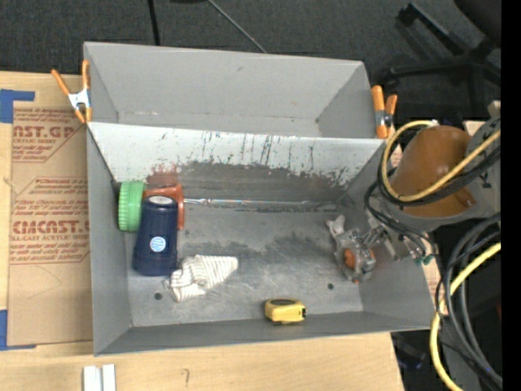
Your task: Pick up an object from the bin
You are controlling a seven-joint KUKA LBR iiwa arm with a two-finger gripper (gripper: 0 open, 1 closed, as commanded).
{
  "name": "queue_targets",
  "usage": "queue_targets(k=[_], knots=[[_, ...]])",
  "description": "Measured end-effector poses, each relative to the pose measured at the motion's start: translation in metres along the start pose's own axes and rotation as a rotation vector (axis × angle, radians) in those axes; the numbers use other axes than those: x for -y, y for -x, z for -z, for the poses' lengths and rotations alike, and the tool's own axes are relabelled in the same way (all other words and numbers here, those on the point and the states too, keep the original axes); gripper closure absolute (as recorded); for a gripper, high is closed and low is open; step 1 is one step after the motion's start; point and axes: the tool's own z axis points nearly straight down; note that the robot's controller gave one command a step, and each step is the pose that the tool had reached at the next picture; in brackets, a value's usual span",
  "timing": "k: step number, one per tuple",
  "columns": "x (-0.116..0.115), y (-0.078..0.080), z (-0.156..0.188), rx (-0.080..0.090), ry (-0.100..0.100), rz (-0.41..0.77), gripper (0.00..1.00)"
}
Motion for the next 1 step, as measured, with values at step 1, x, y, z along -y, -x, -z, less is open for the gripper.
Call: queue_targets(k=[1], knots=[[0.0000, 0.0000, 0.0000, 0.000, 0.000, 0.000, 1.00]])
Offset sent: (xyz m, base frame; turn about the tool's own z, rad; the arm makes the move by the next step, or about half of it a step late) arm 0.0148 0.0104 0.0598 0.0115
